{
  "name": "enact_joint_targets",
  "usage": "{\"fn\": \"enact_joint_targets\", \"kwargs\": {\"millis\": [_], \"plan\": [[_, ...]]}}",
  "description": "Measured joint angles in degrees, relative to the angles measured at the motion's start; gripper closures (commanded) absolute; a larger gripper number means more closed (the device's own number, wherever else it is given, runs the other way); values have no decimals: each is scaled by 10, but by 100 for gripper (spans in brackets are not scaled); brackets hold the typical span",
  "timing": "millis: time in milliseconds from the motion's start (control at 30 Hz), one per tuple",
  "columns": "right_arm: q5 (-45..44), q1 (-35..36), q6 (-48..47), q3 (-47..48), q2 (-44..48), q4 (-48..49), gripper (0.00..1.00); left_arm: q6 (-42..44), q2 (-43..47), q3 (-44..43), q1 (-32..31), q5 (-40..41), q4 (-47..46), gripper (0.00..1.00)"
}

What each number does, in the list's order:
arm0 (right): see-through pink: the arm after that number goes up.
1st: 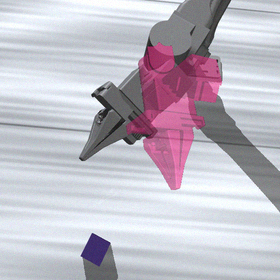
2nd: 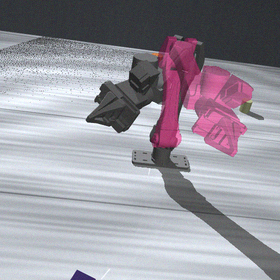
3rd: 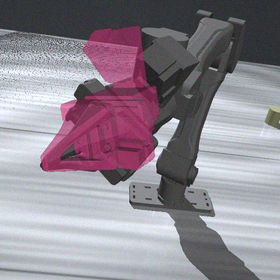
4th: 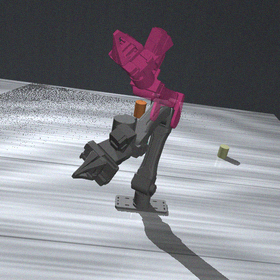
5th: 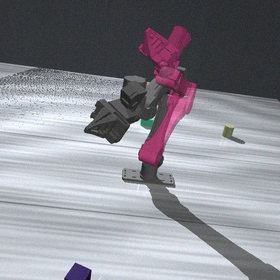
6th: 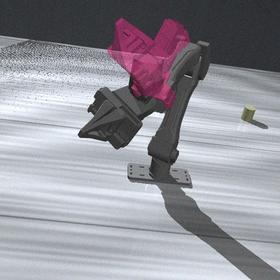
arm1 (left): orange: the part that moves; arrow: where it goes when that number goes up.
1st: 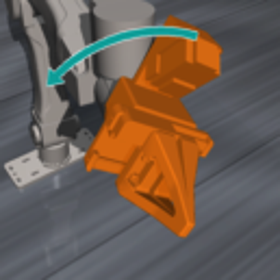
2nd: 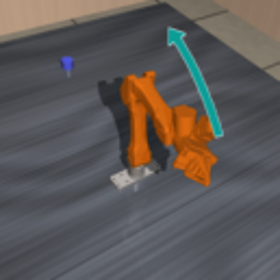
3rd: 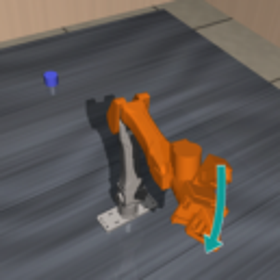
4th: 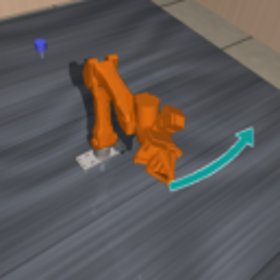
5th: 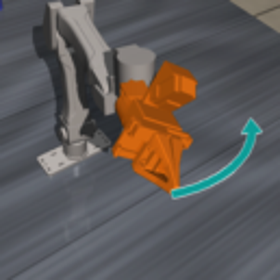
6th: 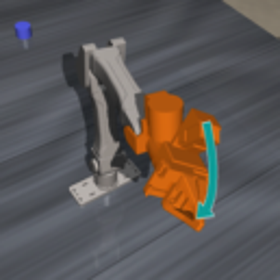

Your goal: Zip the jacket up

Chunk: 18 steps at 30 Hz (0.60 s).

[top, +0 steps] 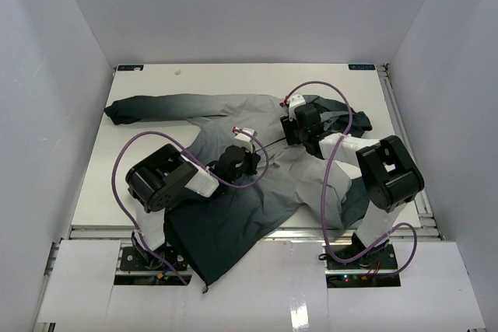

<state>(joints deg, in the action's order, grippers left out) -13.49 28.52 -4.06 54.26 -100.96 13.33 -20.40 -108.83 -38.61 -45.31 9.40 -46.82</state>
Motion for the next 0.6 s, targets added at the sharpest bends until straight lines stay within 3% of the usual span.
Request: {"fn": "enact_joint_targets", "kwargs": {"millis": [333,600], "plan": [[71,-11,63,-152,67,111,52,-3,-10,2,-5,21,-25,94],[79,-4,89,-199,86,160,51,3,10,-4,-6,18,16,65]]}}
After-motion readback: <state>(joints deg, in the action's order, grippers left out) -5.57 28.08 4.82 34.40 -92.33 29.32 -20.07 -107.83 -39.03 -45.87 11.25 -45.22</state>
